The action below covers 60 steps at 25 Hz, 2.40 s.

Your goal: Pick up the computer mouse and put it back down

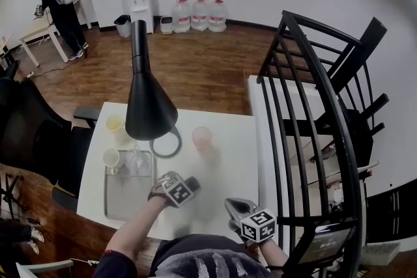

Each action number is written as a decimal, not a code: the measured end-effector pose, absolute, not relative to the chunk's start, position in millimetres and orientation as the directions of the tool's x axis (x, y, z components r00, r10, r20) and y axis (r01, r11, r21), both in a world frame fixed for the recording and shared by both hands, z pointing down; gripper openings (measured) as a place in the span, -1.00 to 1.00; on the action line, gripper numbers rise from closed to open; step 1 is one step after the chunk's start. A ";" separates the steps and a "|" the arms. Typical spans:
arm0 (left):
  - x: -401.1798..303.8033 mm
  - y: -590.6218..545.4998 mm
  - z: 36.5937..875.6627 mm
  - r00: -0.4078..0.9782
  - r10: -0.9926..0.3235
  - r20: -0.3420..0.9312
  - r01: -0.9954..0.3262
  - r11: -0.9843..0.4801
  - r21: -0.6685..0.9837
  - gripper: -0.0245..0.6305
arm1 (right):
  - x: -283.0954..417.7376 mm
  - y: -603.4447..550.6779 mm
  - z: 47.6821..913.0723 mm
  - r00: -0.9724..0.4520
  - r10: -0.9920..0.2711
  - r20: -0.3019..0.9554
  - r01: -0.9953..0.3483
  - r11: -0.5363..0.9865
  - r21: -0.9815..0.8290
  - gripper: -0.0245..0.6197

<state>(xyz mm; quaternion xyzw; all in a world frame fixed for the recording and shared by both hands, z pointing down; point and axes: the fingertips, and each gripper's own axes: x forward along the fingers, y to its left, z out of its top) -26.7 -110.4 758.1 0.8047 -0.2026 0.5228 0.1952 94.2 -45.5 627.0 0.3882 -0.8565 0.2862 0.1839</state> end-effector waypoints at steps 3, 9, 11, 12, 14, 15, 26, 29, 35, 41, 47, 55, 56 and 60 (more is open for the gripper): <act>-26.0 -110.0 758.2 0.367 -0.119 0.922 -0.522 -0.847 0.098 0.47 | 93.7 -45.3 629.4 -0.631 -0.555 0.541 -0.769 0.537 -0.346 -0.91; -25.2 -107.3 756.5 0.367 -0.116 0.923 -0.513 -0.853 0.097 0.24 | 91.6 -44.0 629.4 -0.633 -0.552 0.542 -0.767 0.542 -0.344 -0.91; -25.1 -107.6 755.0 0.370 -0.119 0.921 -0.510 -0.855 0.095 0.11 | 92.3 -43.7 629.3 -0.631 -0.554 0.543 -0.768 0.541 -0.342 -0.91; -25.3 -107.3 754.5 0.371 -0.119 0.921 -0.509 -0.856 0.094 0.06 | 92.6 -43.0 629.2 -0.630 -0.554 0.544 -0.769 0.540 -0.341 -0.92; -25.5 -106.6 754.2 0.371 -0.119 0.921 -0.508 -0.856 0.094 0.04 | 93.2 -41.1 628.7 -0.628 -0.555 0.546 -0.771 0.539 -0.339 -0.91; -25.3 -106.7 754.2 0.370 -0.119 0.921 -0.508 -0.856 0.094 0.04 | 93.5 -40.4 628.4 -0.627 -0.555 0.546 -0.772 0.538 -0.338 -0.91; -23.1 -107.8 752.9 0.367 -0.120 0.922 -0.500 -0.862 0.087 0.03 | 92.6 -39.7 625.7 -0.624 -0.565 0.539 -0.775 0.536 -0.334 -0.92; -22.0 -106.8 752.3 0.374 -0.139 0.917 -0.507 -0.859 0.076 0.01 | 94.5 -39.9 624.4 -0.621 -0.571 0.538 -0.778 0.534 -0.331 -0.91; -18.4 -97.7 737.3 0.446 -0.136 0.885 -0.526 -0.839 0.136 0.00 | 98.4 -37.0 625.5 -0.611 -0.579 0.539 -0.786 0.522 -0.331 -0.91; -22.1 -91.7 708.6 0.476 -0.133 0.870 -0.533 -0.830 0.165 -0.01 | 96.0 -37.6 626.2 -0.619 -0.576 0.534 -0.781 0.526 -0.337 -0.91; -24.2 -94.1 669.0 0.505 -0.178 0.844 -0.513 -0.849 0.128 -0.07 | 92.8 -40.4 625.5 -0.627 -0.572 0.529 -0.774 0.535 -0.339 -0.92; -18.5 -84.5 641.8 0.529 -0.181 0.829 -0.469 -0.877 0.108 -0.08 | 95.2 -41.3 627.1 -0.627 -0.568 0.533 -0.774 0.533 -0.343 -0.92; -17.5 -82.7 637.5 0.535 -0.181 0.825 -0.461 -0.881 0.106 -0.08 | 95.5 -41.8 626.7 -0.627 -0.569 0.533 -0.774 0.532 -0.343 -0.91; -15.5 -78.3 620.5 0.551 -0.199 0.811 -0.437 -0.896 0.077 -0.08 | 98.7 -42.4 627.2 -0.623 -0.572 0.535 -0.778 0.528 -0.341 -0.92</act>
